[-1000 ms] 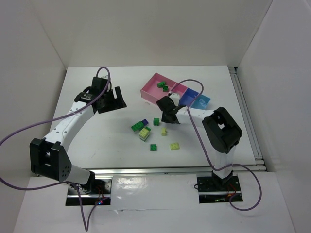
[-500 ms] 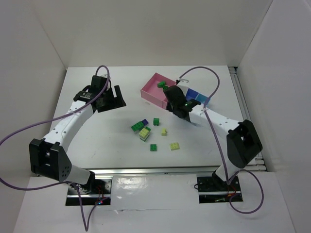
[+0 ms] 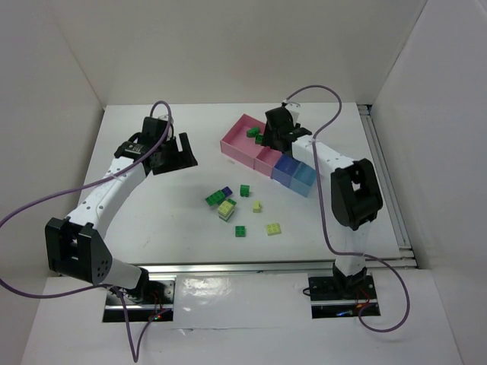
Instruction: Sort the legos into containers by color
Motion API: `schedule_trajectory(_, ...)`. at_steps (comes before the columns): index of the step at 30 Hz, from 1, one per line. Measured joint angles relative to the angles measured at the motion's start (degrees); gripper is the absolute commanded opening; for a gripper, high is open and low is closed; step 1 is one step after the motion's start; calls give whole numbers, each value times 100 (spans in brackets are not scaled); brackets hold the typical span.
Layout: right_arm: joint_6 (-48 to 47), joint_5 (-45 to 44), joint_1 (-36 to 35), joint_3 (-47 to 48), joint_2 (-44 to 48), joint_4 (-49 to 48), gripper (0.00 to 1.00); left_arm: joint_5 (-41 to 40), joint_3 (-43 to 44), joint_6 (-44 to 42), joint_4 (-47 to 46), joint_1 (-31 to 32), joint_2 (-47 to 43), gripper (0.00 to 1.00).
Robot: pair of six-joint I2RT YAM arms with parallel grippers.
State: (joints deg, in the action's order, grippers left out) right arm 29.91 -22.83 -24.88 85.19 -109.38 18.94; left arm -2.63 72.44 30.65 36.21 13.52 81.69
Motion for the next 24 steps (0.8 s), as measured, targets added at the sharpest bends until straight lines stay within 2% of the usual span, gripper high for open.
schedule_trajectory(3, -116, 105, -4, 153, -162, 9, 76, 0, 0, -55, 17, 0, 0, 90)
schedule_trajectory(6, -173, 103, -17, 66, -52, 13, 68, -2, 0, -61, 24, 0, 0, 90)
schedule_trajectory(11, -192, 76, -234, -1128, 1152, -11, 67, -2, -7, -61, 20, 0, 0, 90)
schedule_trajectory(15, -98, 236, -863, -2124, 2382, -20, 79, -2, -13, -61, 13, 0, 0, 90)
schedule_trajectory(17, 44, 330, -1294, -2581, 2830, -24, 89, -4, -39, -61, -7, 0, 0, 90)
schedule_trajectory(21, 376, 560, -1976, -3239, 3091, 37, 89, -50, -142, -55, -35, 0, 0, 90)
schedule_trajectory(24, 614, 699, -2100, -3412, 2889, 81, 89, -66, -236, -48, -50, 0, 0, 90)
